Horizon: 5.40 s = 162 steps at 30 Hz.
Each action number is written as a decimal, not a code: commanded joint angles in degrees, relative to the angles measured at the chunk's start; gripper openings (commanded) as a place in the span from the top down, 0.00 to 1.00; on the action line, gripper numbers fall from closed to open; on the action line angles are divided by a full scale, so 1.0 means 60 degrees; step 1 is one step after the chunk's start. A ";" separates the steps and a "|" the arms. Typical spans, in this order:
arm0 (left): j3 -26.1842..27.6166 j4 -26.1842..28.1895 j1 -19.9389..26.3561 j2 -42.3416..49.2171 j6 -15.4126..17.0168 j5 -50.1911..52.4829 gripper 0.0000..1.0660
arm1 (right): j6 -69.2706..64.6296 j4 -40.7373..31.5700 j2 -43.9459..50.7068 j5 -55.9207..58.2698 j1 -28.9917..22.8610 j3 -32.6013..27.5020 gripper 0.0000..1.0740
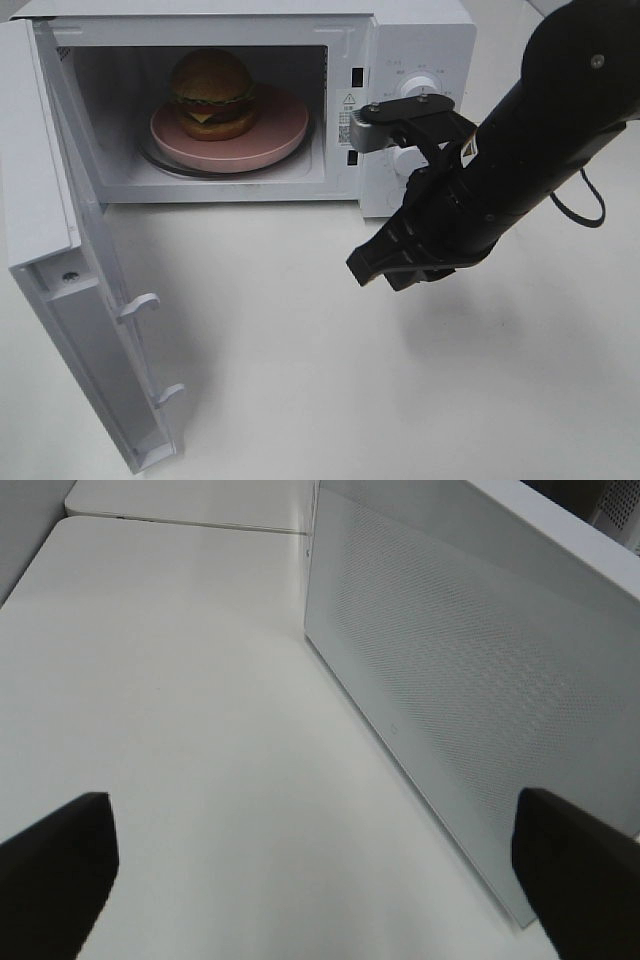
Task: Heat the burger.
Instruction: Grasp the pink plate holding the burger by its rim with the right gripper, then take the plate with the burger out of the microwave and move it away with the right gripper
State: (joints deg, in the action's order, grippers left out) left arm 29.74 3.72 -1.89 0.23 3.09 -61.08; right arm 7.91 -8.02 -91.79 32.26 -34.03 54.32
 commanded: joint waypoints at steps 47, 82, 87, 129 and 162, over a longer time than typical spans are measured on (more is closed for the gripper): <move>-0.0029 0.0067 0.0019 0.0067 -0.0019 0.0019 0.06 | 0.8136 0.2932 -0.0812 -0.2712 -0.0773 0.1700 0.15; -0.0029 0.0067 0.0019 0.0067 -0.0019 0.0019 0.06 | 0.8031 0.3485 -0.5749 -0.2196 -0.1127 0.6818 0.19; -0.0029 0.0067 0.0019 0.0067 -0.0019 0.0019 0.06 | 0.8031 0.3400 -0.6427 -0.1833 -0.1022 0.7620 0.20; -0.0029 0.0067 0.0019 0.0067 -0.0019 0.0019 0.06 | 0.8957 0.2158 -0.8117 -0.0325 -0.0936 0.9683 1.00; -0.0029 0.0067 0.0019 0.0067 -0.0019 0.0010 0.06 | 0.9893 0.3256 -0.5004 -0.3046 -0.1155 0.5243 1.00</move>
State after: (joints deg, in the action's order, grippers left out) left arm 29.74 3.72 -1.89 0.23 3.04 -61.08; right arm 66.29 10.54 -124.50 18.45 -40.68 88.35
